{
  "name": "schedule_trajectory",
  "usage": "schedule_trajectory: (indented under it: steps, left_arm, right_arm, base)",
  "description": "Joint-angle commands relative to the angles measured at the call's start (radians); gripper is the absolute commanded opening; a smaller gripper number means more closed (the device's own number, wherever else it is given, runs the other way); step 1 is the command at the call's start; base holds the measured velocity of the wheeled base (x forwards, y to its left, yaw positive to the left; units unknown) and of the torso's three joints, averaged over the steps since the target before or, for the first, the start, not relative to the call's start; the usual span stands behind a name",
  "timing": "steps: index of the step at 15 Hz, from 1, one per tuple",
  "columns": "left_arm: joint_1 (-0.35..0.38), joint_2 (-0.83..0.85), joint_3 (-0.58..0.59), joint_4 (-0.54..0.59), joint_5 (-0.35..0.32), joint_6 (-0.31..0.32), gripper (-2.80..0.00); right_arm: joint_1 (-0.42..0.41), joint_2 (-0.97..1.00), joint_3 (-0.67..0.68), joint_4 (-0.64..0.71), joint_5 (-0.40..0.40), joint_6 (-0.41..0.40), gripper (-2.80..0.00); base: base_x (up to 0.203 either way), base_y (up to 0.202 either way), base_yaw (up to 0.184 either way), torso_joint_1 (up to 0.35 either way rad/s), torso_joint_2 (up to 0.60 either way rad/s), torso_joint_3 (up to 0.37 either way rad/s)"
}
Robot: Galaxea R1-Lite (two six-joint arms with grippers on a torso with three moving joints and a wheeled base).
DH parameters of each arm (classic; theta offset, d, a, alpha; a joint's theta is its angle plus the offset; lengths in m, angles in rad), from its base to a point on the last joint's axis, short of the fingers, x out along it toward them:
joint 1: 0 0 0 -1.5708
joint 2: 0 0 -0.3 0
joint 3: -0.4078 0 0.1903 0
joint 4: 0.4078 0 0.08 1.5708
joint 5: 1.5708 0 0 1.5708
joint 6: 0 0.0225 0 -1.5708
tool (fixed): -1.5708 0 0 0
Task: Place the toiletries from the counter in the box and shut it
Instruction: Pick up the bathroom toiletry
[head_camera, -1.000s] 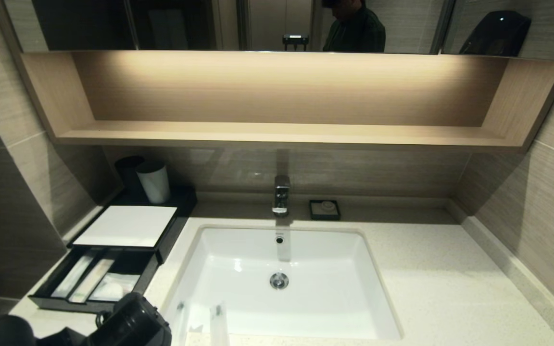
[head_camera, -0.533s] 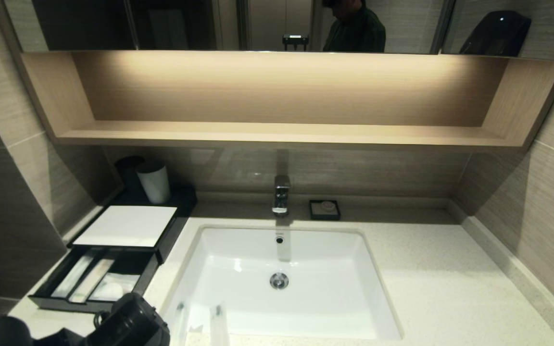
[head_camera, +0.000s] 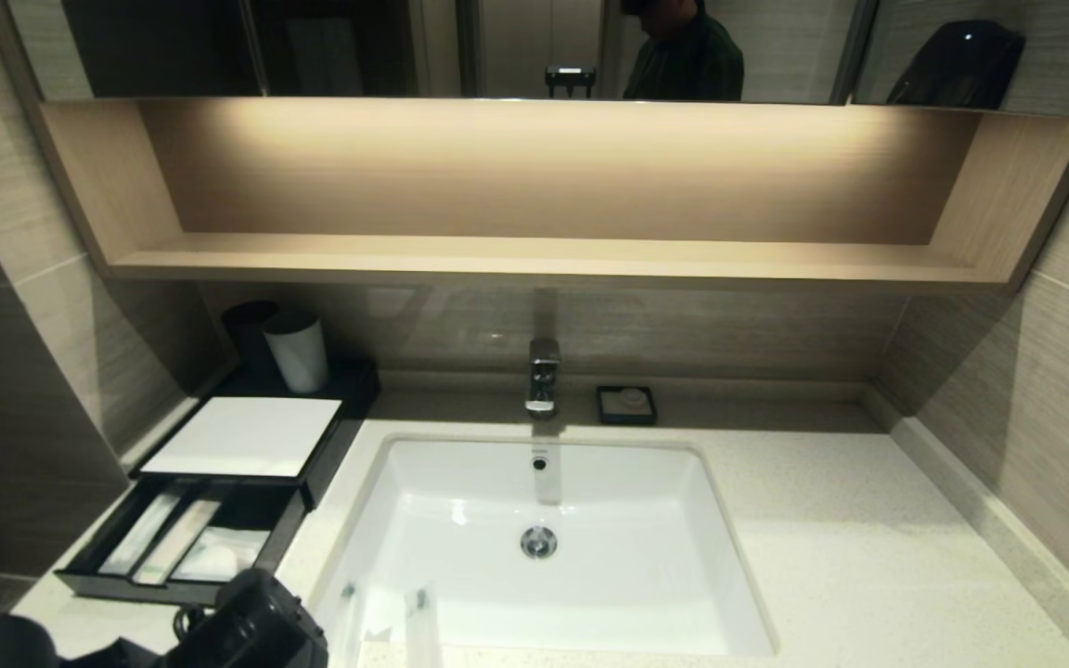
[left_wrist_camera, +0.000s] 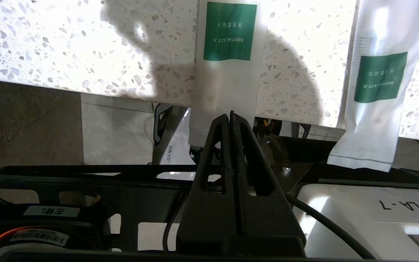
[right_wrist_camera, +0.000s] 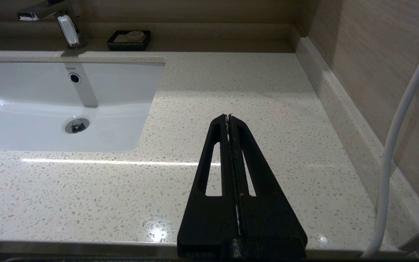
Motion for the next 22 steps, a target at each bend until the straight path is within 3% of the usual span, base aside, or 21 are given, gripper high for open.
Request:
schedule_trajectory:
  steps: [1, 16, 20, 21, 22]
  left_arm:
    - [-0.011, -0.004, -0.011, 0.001, 0.001, -0.020, -2.80]
    - [0.012, 0.085, -0.013, -0.022, 0.020, -0.020, -2.80]
    - [0.014, 0.087, -0.019, -0.023, 0.065, -0.040, -2.80]
    - [0.014, 0.087, -0.019, -0.023, 0.065, -0.039, 0.00]
    - [0.014, 0.088, -0.019, -0.023, 0.067, -0.040, 0.00]
  right_arm:
    - [0.000, 0.000, 0.000, 0.000, 0.000, 0.000, -2.80]
    - [0.000, 0.000, 0.000, 0.000, 0.000, 0.000, -2.80]
    - [-0.001, 0.000, 0.000, 0.000, 0.000, 0.000, -2.80]
    - [0.000, 0.000, 0.000, 0.000, 0.000, 0.000, -2.80]
    - [0.000, 0.000, 0.000, 0.000, 0.000, 0.000, -2.80]
  base:
    - [0.000, 0.000, 0.000, 0.000, 0.00, 0.000]
    - [0.000, 0.000, 0.000, 0.000, 0.00, 0.000]
    - [0.000, 0.000, 0.000, 0.000, 0.00, 0.000]
    - [0.000, 0.000, 0.000, 0.000, 0.00, 0.000]
    - [0.000, 0.000, 0.000, 0.000, 0.00, 0.000]
